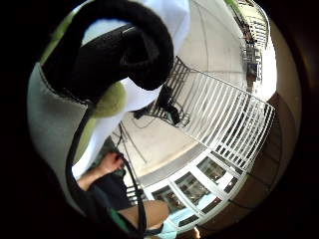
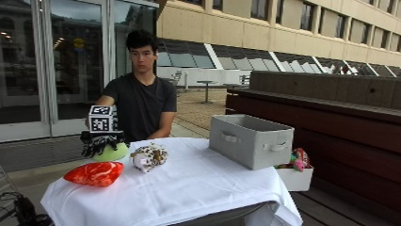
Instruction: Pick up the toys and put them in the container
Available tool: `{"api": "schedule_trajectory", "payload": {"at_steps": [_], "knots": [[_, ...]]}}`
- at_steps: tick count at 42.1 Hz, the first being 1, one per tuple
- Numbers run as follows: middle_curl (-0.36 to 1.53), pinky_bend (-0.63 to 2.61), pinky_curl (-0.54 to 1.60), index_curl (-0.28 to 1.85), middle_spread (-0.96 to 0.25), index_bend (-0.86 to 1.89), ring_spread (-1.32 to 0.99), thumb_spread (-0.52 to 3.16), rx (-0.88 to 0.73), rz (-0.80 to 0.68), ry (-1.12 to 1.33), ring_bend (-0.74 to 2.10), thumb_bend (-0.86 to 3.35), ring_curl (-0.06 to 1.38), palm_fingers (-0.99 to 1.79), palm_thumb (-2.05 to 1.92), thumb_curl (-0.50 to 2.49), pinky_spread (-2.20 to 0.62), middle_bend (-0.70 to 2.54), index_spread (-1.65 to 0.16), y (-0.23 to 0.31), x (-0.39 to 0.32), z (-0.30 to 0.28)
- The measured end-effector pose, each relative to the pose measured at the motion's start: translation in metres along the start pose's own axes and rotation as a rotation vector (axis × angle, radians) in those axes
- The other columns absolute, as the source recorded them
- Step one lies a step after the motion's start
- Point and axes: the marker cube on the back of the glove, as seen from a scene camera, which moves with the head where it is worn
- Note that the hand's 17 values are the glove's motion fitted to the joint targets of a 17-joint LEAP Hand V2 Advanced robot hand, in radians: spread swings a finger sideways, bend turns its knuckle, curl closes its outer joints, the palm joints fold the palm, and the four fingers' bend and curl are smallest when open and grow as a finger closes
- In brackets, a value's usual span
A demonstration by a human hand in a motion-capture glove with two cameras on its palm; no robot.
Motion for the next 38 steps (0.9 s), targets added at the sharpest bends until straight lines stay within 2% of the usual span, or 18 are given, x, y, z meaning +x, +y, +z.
{"api": "schedule_trajectory", "payload": {"at_steps": [4, 6, 9, 11, 13, 14, 15, 18, 19, 21, 25, 29, 34, 38], "knots": [[0.23, 1.18, 0.41, 0.14, -0.05, 0.03, -0.06, 1.09, 0.011, 0.000, 0.008, 0.32, 0.08, 0.30, -0.14, 0.17, 0.23, 0.05, 0.15, -0.31, 0.003, 0.002, 0.004], [0.23, 1.18, 0.41, 0.13, -0.06, 0.03, -0.10, 1.12, 0.023, 0.004, 0.010, 0.46, 0.13, 0.33, -0.07, 0.27, 0.25, 0.01, 0.14, -0.31, 0.004, 0.002, 0.004], [0.24, 1.13, 0.38, 0.10, -0.09, 0.02, -0.31, 1.19, 0.049, 0.009, 0.024, 0.82, 0.25, 0.41, 0.24, 0.47, 0.31, -0.12, 0.19, -0.32, 0.004, 0.000, 0.000], [0.27, 1.14, 0.36, 0.08, -0.13, 0.02, -0.38, 1.19, 0.073, 0.016, 0.045, 0.91, 0.34, 0.41, 0.45, 0.62, 0.36, -0.23, 0.29, -0.33, 0.004, -0.002, -0.002], [0.29, 1.09, 0.34, 0.08, -0.18, 0.06, -0.43, 1.13, 0.097, 0.028, 0.070, 0.96, 0.38, 0.43, 0.54, 0.71, 0.40, -0.29, 0.36, -0.33, 0.005, -0.005, -0.004], [0.32, 1.05, 0.33, 0.09, -0.22, 0.12, -0.44, 1.09, 0.111, 0.035, 0.082, 1.06, 0.44, 0.47, 0.75, 0.82, 0.44, -0.32, 0.43, -0.34, 0.005, -0.006, -0.005], [0.31, 1.04, 0.32, 0.07, -0.23, 0.08, -0.46, 1.06, 0.130, 0.040, 0.089, 1.04, 0.43, 0.45, 0.69, 0.81, 0.44, -0.34, 0.42, -0.34, 0.005, -0.007, -0.005], [0.38, 0.94, 0.30, 0.08, -0.30, 0.17, -0.47, 1.14, 0.202, 0.054, 0.072, 1.14, 0.61, 0.48, 1.13, 1.00, 0.51, -0.41, 0.62, -0.34, 0.002, -0.007, -0.006], [0.42, 0.89, 0.28, 0.10, -0.32, 0.23, -0.48, 1.19, 0.217, 0.058, 0.058, 1.10, 0.65, 0.46, 1.27, 1.02, 0.52, -0.43, 0.75, -0.33, 0.001, -0.007, -0.008], [0.47, 0.81, 0.28, 0.15, -0.33, 0.35, -0.47, 1.24, 0.232, 0.052, 0.030, 1.08, 0.71, 0.47, 1.37, 1.05, 0.55, -0.46, 0.88, -0.33, -0.004, -0.006, -0.013], [0.51, 0.72, 0.28, 0.22, -0.34, 0.50, -0.47, 1.23, 0.341, -0.031, 0.005, 1.08, 0.75, 0.48, 1.37, 1.09, 0.59, -0.50, 0.98, -0.31, -0.020, -0.003, -0.029], [0.52, 0.71, 0.29, 0.27, -0.35, 0.58, -0.46, 0.95, 0.260, 0.028, 0.001, 1.10, 0.54, 0.49, 1.27, 0.89, 0.60, -0.48, 0.98, -0.29, -0.009, -0.012, -0.058], [0.49, 0.83, 0.34, 0.31, -0.37, 0.62, -0.44, 0.77, 0.276, 0.012, 0.032, 1.10, 0.36, 0.49, 1.13, 0.71, 0.60, -0.47, 0.82, -0.29, -0.003, -0.028, -0.118], [0.48, 0.89, 0.36, 0.31, -0.38, 0.57, -0.43, 0.71, 0.414, -0.010, 0.040, 1.12, 0.29, 0.49, 1.09, 0.66, 0.62, -0.46, 0.75, -0.30, -0.008, -0.044, -0.175]]}}
